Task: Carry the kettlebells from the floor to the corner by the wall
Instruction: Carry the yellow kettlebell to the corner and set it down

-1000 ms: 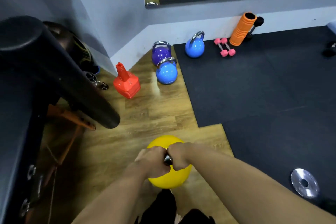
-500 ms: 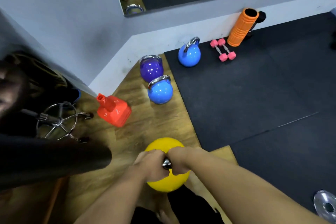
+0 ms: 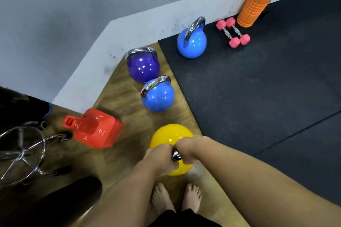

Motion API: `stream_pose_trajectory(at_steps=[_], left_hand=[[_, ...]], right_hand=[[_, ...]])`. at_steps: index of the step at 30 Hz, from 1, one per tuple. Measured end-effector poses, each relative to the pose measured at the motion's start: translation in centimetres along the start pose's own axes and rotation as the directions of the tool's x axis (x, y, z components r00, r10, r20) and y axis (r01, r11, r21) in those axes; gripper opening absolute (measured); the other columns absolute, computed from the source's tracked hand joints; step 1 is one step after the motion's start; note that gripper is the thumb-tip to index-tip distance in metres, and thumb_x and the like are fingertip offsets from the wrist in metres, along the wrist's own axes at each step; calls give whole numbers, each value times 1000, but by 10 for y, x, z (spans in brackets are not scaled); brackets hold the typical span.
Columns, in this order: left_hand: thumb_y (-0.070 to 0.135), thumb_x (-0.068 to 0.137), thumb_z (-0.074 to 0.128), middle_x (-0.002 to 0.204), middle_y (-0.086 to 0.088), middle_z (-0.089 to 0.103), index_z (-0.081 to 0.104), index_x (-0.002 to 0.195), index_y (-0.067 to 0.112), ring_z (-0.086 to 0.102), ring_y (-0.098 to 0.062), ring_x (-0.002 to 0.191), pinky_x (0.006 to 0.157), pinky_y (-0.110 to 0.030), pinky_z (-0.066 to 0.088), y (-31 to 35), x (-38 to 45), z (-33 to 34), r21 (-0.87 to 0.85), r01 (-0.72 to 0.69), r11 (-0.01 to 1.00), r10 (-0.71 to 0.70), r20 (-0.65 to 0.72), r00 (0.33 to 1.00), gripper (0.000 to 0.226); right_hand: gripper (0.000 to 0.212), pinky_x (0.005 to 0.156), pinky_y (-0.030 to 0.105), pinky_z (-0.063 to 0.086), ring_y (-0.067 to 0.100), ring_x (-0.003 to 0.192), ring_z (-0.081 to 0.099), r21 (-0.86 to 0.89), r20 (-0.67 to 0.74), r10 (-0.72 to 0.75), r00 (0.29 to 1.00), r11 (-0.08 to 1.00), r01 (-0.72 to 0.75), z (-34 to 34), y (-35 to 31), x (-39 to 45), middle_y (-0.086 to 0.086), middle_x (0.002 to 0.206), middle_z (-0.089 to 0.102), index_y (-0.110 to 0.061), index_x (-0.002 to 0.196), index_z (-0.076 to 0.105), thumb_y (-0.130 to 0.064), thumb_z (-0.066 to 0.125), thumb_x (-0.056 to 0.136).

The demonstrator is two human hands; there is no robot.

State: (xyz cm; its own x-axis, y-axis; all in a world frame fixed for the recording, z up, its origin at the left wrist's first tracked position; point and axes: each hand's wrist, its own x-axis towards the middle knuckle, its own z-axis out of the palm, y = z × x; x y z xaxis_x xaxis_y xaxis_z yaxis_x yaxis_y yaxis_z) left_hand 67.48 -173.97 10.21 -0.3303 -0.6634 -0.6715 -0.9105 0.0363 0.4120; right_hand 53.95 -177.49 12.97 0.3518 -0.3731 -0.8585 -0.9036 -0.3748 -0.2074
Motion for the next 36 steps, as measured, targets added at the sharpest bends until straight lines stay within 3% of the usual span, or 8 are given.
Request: stream_pose_trajectory(at_steps=[12,19,22,25,28,32,34,36], left_hand=[[24,74,61,103,-1,66,56,106,27,61,-28,94,64,-30,42,-65,127,48,-27,-18,999,20,67,998,33],[27,71,61,93,1,65,58,102,28,62,-26,88,60,-28,39,-64,165,56,6,-33,999,32,149,988,31],[26,77,64,109,-6,62,56,113,20,57,-27,99,69,-31,43,-60,158,55,-10,-51,999,52,191,980,37],[36,78,65,121,-6,44,50,125,20,44,-29,113,88,-39,44,-51,137,34,128,-39,991,18,164,986,52],[52,75,65,133,-5,33,43,132,25,37,-30,118,94,-47,42,-23,107,-14,176,-9,984,6,16,1000,66],[73,61,65,148,-7,17,13,146,22,16,-31,135,105,-62,20,55,53,-93,246,-31,969,77,-182,980,112],[67,62,70,150,-9,15,9,147,21,14,-31,137,106,-61,20,107,22,-144,306,-79,949,158,-240,958,114],[58,66,72,140,-8,30,25,139,19,29,-29,128,102,-52,32,161,-11,-196,407,-125,905,259,-295,920,95]], right_hand=[[27,63,32,39,23,66,49,49,-31,65,997,997,-63,36,43,147,-3,69,46,-20,105,62,-8,63,81],[23,65,32,42,26,76,54,46,18,93,996,995,-93,43,65,174,1,80,57,-19,102,62,-12,62,80],[34,67,34,46,29,87,58,73,22,91,996,993,-92,45,66,165,7,101,63,-19,114,57,-12,60,81],[50,81,39,48,33,110,52,129,-92,118,989,986,-106,32,64,136,12,123,53,-18,130,47,-17,62,82],[72,86,44,43,36,121,40,189,-296,192,936,972,-139,-4,65,81,13,141,33,-23,144,29,-28,66,82],[99,80,40,42,38,122,35,298,-463,264,846,945,-132,-65,67,-30,14,159,-12,-32,151,-6,-28,63,80],[100,82,41,43,38,123,34,321,-538,312,783,935,-151,-100,73,-98,14,159,-14,-32,151,-9,-32,64,82],[92,85,44,44,38,125,35,308,-597,360,717,928,-210,-135,78,-169,16,159,6,-26,152,2,-36,63,83]])
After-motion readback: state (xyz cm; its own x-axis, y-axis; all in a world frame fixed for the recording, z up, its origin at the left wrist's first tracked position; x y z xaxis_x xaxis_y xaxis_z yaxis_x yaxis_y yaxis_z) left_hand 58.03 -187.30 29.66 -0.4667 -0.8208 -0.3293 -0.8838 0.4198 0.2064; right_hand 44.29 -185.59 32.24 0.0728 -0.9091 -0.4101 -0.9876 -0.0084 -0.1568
